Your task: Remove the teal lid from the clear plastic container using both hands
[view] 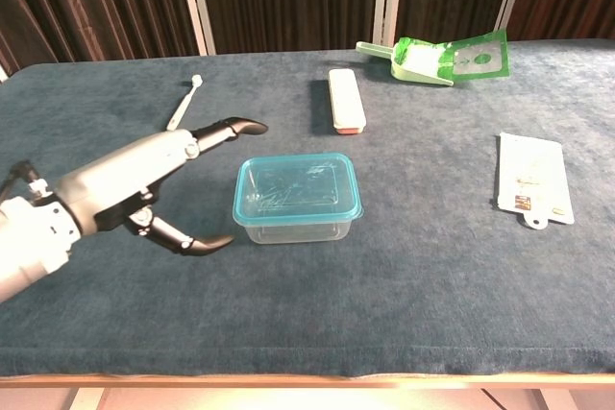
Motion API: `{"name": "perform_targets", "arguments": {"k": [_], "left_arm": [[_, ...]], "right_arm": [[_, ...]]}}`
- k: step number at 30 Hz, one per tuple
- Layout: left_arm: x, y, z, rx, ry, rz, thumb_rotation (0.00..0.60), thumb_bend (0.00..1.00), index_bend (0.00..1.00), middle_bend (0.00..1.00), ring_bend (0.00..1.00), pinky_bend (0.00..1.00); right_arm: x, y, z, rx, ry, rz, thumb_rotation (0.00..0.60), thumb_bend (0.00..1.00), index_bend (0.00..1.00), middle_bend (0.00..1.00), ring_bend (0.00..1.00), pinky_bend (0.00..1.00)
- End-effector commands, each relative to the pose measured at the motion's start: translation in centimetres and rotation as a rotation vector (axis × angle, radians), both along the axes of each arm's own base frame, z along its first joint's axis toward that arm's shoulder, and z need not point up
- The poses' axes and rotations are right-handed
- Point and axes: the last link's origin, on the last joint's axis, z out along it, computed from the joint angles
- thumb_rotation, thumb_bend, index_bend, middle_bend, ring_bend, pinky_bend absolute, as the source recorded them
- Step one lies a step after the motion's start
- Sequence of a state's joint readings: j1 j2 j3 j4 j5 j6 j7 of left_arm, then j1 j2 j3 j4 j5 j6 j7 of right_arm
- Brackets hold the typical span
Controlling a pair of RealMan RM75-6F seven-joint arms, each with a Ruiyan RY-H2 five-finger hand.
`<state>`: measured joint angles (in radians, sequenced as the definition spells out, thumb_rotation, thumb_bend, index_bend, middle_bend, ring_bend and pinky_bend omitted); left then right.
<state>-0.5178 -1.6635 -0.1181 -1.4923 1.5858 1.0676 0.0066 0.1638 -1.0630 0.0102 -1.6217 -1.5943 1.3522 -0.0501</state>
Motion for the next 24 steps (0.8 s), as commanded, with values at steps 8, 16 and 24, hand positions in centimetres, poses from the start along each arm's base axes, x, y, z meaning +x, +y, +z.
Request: {"name": "perform_targets", "arguments": {"k": [8,16,24], "left_arm": [[1.9,2.7,-2.9,0.011,0.041,0.029,0.600,0.27,0.00,0.00,0.00,0.00],[2.0,3.3,-3.6,-0.021,0.090,0.040,0.600,0.27,0.00,0.00,0.00,0.00],[2.5,4.5,-4.1,-0.021,0.104,0.066,0.600,0.26,0.00,0.00,0.00,0.00]], "right_arm": [[-0.4,-0.2,0.6,-0.004,-0.011,-0.014,0.600,0.19,0.00,0.00,0.00,0.00],[-0.8,-0.3,1.1,-0.019,-0.017,-0.025,0.600,0.19,0.00,0.00,0.00,0.00],[-1.2,-0.3,1.2,-0.017,-0.019,-0.031,0.600,0.19,0.00,0.00,0.00,0.00]]}}
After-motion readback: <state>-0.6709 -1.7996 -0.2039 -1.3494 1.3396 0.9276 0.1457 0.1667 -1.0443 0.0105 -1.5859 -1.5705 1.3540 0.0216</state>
